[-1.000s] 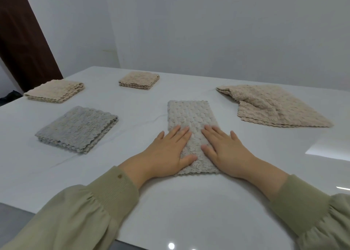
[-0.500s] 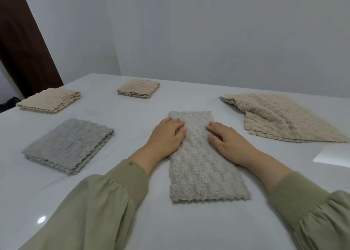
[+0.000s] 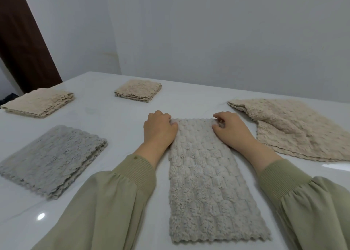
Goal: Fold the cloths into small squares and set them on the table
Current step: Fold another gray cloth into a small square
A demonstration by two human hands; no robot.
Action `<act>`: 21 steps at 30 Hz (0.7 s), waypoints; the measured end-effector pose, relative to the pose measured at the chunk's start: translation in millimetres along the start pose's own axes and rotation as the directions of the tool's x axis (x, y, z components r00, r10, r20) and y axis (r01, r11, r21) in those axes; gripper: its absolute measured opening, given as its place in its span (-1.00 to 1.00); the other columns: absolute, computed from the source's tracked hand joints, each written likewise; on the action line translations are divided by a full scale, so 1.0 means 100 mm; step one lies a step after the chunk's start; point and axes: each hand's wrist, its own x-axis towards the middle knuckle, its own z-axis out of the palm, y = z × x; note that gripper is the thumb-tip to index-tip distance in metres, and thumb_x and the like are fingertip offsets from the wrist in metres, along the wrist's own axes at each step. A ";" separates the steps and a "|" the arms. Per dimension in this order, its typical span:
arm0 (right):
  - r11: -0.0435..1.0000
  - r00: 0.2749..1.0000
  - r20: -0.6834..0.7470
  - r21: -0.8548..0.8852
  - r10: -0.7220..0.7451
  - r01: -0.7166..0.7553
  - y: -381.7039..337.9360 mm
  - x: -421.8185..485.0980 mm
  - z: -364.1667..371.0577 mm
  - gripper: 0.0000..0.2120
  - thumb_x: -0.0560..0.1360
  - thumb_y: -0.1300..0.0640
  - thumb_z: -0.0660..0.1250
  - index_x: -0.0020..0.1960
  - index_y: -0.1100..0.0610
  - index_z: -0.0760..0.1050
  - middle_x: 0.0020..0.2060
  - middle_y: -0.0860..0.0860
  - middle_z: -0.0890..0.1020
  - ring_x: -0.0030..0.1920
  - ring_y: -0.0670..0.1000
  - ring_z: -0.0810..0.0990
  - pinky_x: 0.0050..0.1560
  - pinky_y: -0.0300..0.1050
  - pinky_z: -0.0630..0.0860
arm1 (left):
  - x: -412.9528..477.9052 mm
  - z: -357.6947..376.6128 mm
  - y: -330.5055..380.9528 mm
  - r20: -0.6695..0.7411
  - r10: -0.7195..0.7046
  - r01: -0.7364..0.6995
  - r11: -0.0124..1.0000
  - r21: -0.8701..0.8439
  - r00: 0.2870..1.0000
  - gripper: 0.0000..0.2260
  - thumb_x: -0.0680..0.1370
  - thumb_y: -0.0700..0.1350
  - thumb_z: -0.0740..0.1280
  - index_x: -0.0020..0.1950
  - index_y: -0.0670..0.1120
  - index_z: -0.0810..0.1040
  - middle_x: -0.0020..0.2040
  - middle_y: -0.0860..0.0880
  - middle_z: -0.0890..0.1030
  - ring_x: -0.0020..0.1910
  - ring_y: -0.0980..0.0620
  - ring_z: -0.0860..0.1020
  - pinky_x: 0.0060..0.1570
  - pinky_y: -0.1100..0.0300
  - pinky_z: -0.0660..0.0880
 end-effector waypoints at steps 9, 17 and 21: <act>0.991 0.998 0.040 -0.126 0.049 -0.044 0.02 0.14 0.04 -0.69 0.52 0.00 0.22 0.20 0.09 0.48 0.12 0.08 0.46 0.20 0.13 0.34 0.17 -0.03 0.30 | 0.06 0.03 0.01 -0.003 -0.082 0.082 0.991 0.105 0.997 -0.66 0.50 0.18 0.22 0.04 -0.05 0.55 0.12 -0.06 0.48 0.18 -0.08 0.36 0.10 0.04 0.32; 0.985 0.992 0.098 -0.161 0.082 -0.065 -0.01 0.14 0.00 -0.74 0.49 0.01 0.25 0.10 0.12 0.44 0.09 0.07 0.42 0.19 0.12 0.31 0.11 -0.04 0.27 | 0.05 -0.04 0.01 0.074 -0.066 0.071 0.996 -0.060 0.995 -0.90 0.48 0.05 0.29 -0.17 0.06 0.44 -0.04 0.08 0.48 0.13 -0.02 0.37 0.09 0.07 0.30; 1.000 0.998 0.063 0.001 0.027 -0.027 0.00 0.12 0.00 -0.93 0.45 0.12 0.31 -0.14 0.09 0.42 -0.10 0.02 0.48 0.02 0.08 0.37 -0.02 -0.05 0.33 | 0.03 -0.06 0.00 0.073 -0.055 0.069 0.975 -0.213 0.996 -0.84 0.46 -0.02 0.34 -0.27 0.08 0.39 -0.23 0.16 0.47 0.00 0.01 0.46 0.05 0.07 0.37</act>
